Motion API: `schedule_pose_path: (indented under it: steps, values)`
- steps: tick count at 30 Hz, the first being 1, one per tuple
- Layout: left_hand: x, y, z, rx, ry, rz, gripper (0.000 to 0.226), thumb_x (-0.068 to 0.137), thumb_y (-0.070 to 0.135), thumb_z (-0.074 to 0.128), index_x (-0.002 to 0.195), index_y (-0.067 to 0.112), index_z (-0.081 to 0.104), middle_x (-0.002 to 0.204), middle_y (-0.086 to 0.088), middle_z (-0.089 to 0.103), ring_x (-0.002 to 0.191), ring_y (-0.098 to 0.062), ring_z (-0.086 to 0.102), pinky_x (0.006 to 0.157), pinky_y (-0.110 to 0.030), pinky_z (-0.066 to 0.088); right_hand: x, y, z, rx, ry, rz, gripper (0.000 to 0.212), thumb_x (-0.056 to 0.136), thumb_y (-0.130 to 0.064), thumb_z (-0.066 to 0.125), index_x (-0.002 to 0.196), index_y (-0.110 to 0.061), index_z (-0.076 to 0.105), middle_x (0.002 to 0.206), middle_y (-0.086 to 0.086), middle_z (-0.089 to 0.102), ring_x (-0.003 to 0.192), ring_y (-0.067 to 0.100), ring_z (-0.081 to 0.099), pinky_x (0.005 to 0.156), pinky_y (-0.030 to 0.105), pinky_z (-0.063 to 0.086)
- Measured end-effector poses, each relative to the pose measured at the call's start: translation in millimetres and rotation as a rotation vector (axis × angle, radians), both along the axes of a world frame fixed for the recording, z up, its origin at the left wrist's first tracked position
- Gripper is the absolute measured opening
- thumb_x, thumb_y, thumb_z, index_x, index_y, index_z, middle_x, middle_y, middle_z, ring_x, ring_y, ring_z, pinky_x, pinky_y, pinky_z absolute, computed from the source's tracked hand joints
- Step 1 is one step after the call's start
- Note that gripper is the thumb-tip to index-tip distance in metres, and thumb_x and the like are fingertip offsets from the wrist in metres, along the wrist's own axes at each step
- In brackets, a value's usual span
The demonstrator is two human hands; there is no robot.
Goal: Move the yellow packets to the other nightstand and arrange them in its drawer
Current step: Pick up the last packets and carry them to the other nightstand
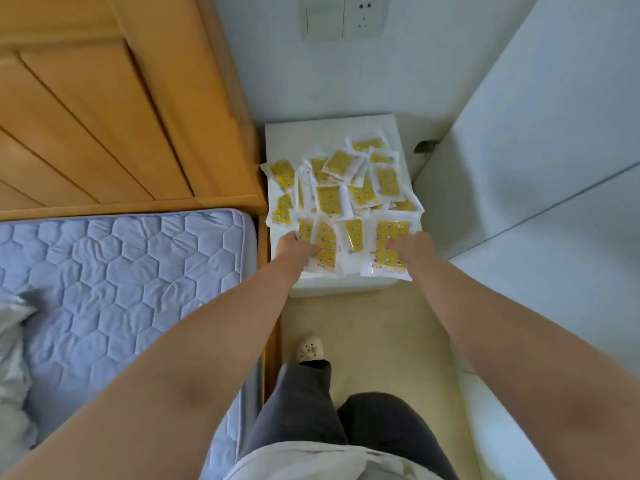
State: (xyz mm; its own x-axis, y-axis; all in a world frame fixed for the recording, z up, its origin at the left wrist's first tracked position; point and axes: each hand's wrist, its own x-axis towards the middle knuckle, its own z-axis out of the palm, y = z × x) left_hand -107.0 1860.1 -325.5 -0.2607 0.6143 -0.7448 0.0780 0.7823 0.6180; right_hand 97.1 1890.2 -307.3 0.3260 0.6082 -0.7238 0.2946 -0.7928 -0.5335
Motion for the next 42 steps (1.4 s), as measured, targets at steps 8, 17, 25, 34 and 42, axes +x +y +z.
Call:
schedule_pose_path:
  steps: [8, 17, 25, 34, 42]
  values:
    - [24, 117, -45, 0.133, 0.152, -0.013, 0.084, 0.088, 0.009, 0.065, 0.153, 0.025, 0.014, 0.154, -0.004, 0.031, 0.081, -0.008, 0.058, 0.05, -0.016, 0.043, 15, 149, -61, 0.164, -0.048, 0.177, 0.031, 0.078, -0.007, 0.069, 0.108, -0.008, 0.062, 0.099, 0.006, 0.065, 0.086, 0.022, 0.062, 0.067, 0.028, 0.048]
    - [39, 166, -170, 0.102, 0.859, -0.503, 0.077, 0.086, 0.074, 0.026, 0.15, 0.044, -0.004, 0.16, -0.015, -0.005, 0.145, -0.025, -0.023, 0.115, -0.057, -0.002, 5, 208, -187, 0.275, -0.432, 0.605, 0.054, 0.1, -0.034, 0.035, 0.149, -0.019, 0.02, 0.159, 0.012, 0.006, 0.146, 0.028, 0.004, 0.117, 0.05, 0.009]
    - [45, 172, -178, 0.091, 0.868, -0.405, 0.083, 0.083, 0.074, 0.033, 0.149, 0.044, -0.008, 0.16, -0.014, -0.008, 0.143, -0.025, -0.028, 0.114, -0.059, -0.006, -4, 214, -203, 0.39, -0.355, 0.718, 0.062, 0.099, -0.039, 0.033, 0.152, -0.019, 0.009, 0.16, 0.009, -0.004, 0.147, 0.026, -0.006, 0.118, 0.047, -0.001]
    - [51, 171, -159, -0.04, 0.722, -0.162, 0.106, 0.078, 0.072, 0.053, 0.144, 0.043, -0.025, 0.16, -0.008, -0.016, 0.146, -0.029, -0.019, 0.113, -0.06, 0.0, 17, 217, -180, 0.469, -0.095, 0.541, 0.079, 0.081, -0.043, 0.069, 0.145, -0.019, 0.03, 0.159, 0.004, 0.005, 0.145, 0.022, 0.009, 0.116, 0.042, 0.021]
    - [49, 126, -150, 0.201, 0.801, -0.285, 0.08, 0.095, 0.044, 0.048, 0.152, 0.029, -0.007, 0.161, -0.004, -0.011, 0.147, -0.022, -0.015, 0.118, -0.048, -0.003, 36, 185, -168, 0.558, -0.074, 0.558, 0.062, 0.093, -0.032, 0.055, 0.147, -0.016, 0.03, 0.159, 0.0, 0.009, 0.146, 0.013, 0.008, 0.109, 0.022, 0.013]
